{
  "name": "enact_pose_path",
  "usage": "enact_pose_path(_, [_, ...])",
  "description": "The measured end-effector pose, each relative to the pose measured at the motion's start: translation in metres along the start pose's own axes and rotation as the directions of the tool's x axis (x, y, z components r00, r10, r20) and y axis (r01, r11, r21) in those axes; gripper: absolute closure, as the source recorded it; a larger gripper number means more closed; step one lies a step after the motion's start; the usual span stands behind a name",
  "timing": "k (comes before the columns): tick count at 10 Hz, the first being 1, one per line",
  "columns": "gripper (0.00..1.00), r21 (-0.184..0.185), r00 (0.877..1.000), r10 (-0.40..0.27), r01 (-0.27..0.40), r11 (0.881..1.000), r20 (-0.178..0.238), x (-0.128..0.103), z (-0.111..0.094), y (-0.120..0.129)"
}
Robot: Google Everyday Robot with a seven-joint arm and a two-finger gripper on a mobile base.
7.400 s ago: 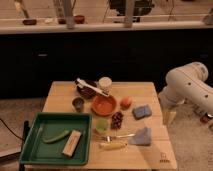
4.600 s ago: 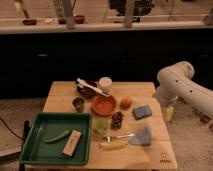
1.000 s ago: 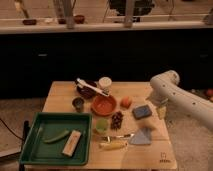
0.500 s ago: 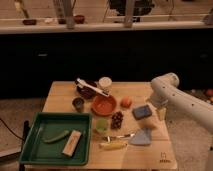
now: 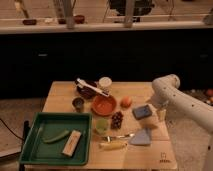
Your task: Wipe red bowl with sponge
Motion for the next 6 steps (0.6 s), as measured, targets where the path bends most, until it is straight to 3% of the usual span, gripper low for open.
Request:
enact_pose_path(4, [0.20,-0.019,0.998,0.028,-0.027,0.999,0.050,-0.029,-0.001,-0.016])
enact_pose_path(6, [0.20,-0.032,0.993,0.090,-0.088,0.996,0.077,-0.035,0.003,-0.020])
